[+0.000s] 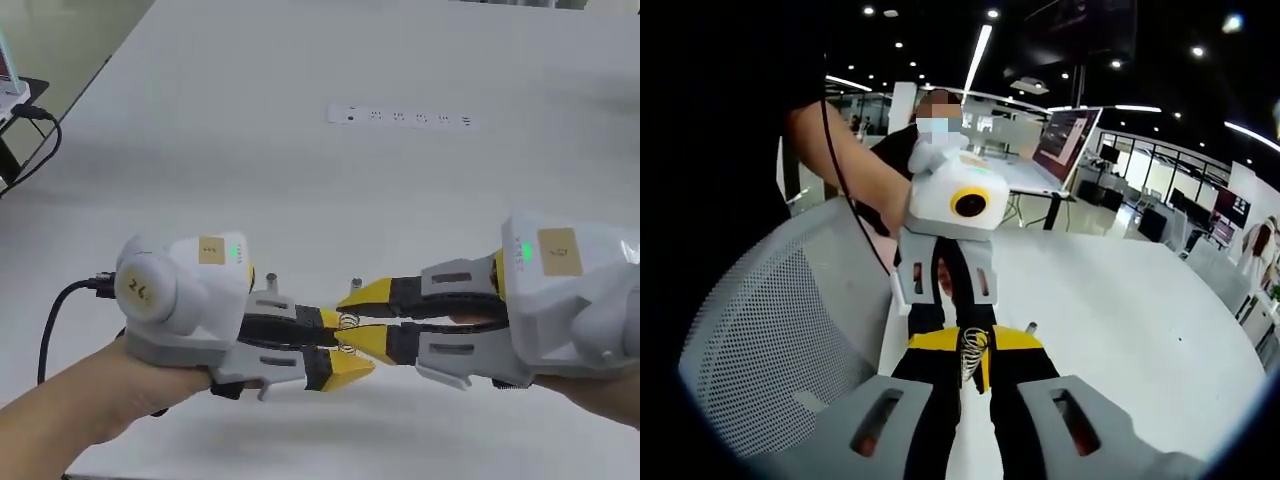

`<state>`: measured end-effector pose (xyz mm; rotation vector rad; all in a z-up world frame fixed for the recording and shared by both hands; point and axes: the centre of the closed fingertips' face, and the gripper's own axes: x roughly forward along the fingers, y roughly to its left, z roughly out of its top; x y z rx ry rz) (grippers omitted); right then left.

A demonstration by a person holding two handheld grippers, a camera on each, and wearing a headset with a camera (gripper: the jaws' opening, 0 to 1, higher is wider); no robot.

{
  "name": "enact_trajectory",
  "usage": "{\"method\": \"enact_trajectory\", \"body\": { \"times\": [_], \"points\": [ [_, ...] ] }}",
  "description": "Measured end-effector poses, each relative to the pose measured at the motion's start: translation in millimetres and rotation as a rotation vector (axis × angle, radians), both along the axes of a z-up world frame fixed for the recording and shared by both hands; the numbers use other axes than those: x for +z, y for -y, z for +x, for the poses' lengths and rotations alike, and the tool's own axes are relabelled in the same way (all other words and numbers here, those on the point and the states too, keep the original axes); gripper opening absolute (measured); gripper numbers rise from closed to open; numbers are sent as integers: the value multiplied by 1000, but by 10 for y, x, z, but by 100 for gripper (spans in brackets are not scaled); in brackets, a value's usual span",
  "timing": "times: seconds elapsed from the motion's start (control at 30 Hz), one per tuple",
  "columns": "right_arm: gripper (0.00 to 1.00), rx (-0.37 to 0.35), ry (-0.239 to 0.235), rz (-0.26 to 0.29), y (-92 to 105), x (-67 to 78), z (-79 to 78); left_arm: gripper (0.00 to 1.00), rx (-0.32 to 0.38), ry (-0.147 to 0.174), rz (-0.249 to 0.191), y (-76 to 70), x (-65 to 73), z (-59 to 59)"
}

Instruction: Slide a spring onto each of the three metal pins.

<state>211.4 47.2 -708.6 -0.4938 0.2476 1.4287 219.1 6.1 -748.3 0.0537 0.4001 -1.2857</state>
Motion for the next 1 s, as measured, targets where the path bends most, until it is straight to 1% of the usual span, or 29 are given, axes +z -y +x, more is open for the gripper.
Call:
{"method": "enact_trajectory", "body": {
  "times": [0.1,0.23,0.3,0.33,0.43,0.5,0.63,0.77,0.83,1.0],
  "points": [
    [6,-5,2,8,-6,23,16,10,11,1,1,-17,6,11],
    [6,-3,0,6,-10,21,14,10,12,-3,6,-35,-6,-1],
    [6,-1,1,5,-17,18,5,11,16,-1,9,-48,-8,3],
    [6,1,2,5,-22,18,-2,11,18,-5,4,-51,0,1],
    [6,2,2,7,-29,22,-6,14,27,-4,4,-64,0,19],
    [6,3,2,7,-33,25,-7,18,42,-6,3,-74,0,42],
    [6,3,2,5,-31,24,-4,20,46,-2,0,-73,12,54],
    [6,2,3,4,-24,23,0,22,50,-8,1,-75,5,55],
    [6,3,3,2,-20,23,0,23,54,-17,3,-82,-9,48],
    [6,-3,5,-3,-4,11,24,29,72,-26,10,-134,-34,51]
  ]
}}
